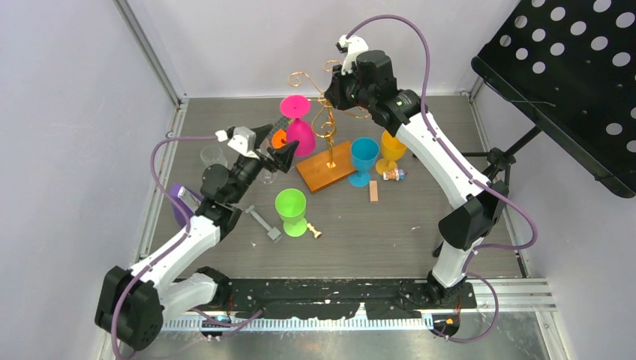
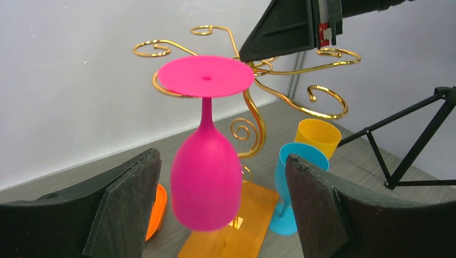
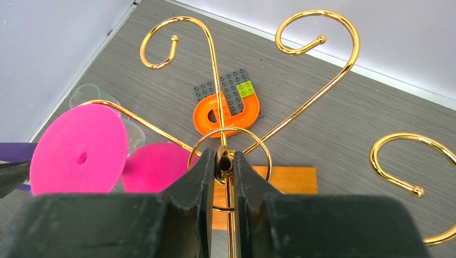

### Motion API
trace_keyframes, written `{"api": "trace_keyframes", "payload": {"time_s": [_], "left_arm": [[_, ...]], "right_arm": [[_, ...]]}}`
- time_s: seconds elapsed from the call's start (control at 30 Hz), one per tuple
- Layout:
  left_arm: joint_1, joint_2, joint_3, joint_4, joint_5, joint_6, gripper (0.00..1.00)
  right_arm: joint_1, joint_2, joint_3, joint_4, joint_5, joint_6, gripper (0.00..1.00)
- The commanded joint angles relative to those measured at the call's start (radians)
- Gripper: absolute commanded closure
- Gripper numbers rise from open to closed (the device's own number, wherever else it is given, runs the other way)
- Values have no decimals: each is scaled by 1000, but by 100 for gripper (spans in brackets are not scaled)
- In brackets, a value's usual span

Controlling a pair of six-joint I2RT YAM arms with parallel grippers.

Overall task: Place the wine glass upside down on the wine glass rack
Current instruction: Turn the wine glass upside down at the wine rack.

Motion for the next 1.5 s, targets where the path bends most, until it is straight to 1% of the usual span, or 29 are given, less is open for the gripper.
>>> {"api": "trace_keyframes", "payload": {"time_s": [0.0, 0.03, 0.07, 0.13, 0.27, 0.47, 0.53, 0.63, 0.8, 0.9, 1.07, 1.2, 1.3, 1.4, 1.47], "left_arm": [[3, -111, -26, -127, -31, 31, 13], [3, -137, -25, -184, -42, 30, 13], [3, -161, -19, -228, -55, 29, 13], [3, -208, -8, -308, -88, 22, 13], [3, -299, 4, -429, -154, -11, 13], [3, -408, 11, -539, -283, -55, 14], [3, -424, 31, -601, -307, -65, 15], [3, -421, 83, -709, -327, -66, 14], [3, -391, 182, -893, -357, -79, 9], [3, -393, 207, -959, -358, -97, 8], [3, -416, 216, -1025, -335, -125, 8], [3, -429, 251, -1154, -288, -147, 8], [3, -445, 257, -1220, -255, -163, 8], [3, -469, 253, -1279, -209, -207, 7], [3, -481, 248, -1322, -176, -262, 8]], "right_arm": [[-30, 12, -26, -107, 43, 15, 84], [-29, 10, -26, -104, 43, 16, 82], [-30, 9, -26, -102, 42, 16, 77], [-29, 2, -24, -97, 42, 16, 72], [-29, -6, -21, -86, 46, 16, 66], [-29, -11, 16, -81, 43, 14, 59], [-29, -16, 30, -79, 43, 13, 57], [-28, -27, 51, -76, 44, 11, 50], [-28, -54, 80, -63, 45, 9, 45], [-28, -83, 76, -51, 43, 6, 44], [-29, -152, 39, -9, 45, -2, 43], [-30, -209, 6, 16, 43, -7, 41], [-28, -258, -43, 54, 43, -7, 40], [-29, -315, -79, 63, 14, -7, 39], [-29, -356, -121, 72, 2, -3, 39]]}}
